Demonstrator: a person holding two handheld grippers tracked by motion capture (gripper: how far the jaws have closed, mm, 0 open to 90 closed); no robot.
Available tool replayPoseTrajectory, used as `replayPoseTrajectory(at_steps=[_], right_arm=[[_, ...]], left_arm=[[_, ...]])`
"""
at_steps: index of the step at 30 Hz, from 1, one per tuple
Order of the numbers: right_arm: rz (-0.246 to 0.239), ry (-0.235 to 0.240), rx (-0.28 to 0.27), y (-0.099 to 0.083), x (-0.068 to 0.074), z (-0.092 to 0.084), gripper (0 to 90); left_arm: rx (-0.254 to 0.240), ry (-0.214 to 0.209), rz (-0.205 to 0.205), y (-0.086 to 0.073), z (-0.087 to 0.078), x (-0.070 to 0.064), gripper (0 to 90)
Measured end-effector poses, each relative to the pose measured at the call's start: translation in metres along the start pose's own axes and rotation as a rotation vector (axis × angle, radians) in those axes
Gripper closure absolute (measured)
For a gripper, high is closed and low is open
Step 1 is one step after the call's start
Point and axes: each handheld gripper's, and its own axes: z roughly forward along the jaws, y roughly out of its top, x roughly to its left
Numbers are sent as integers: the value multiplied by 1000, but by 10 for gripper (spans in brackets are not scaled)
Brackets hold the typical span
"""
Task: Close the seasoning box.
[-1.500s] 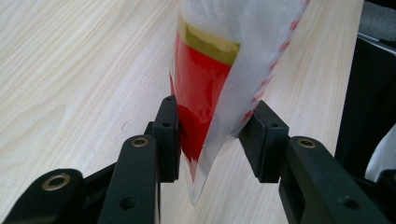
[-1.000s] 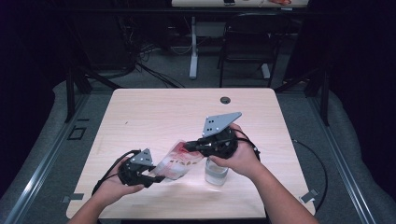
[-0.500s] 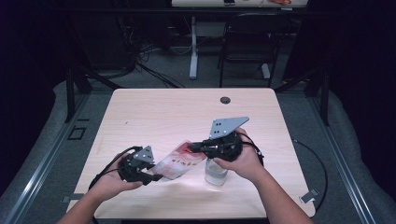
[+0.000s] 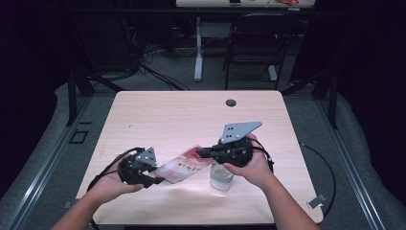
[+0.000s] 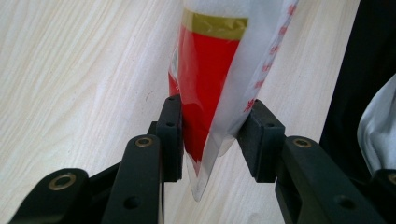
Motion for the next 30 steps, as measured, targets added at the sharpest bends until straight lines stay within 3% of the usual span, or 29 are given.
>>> replayPoseTrajectory(at_steps=[30], right_arm=[[51, -11, -33, -17, -4, -7, 900]], left_arm=[[33, -5, 16, 9, -14, 3, 648]])
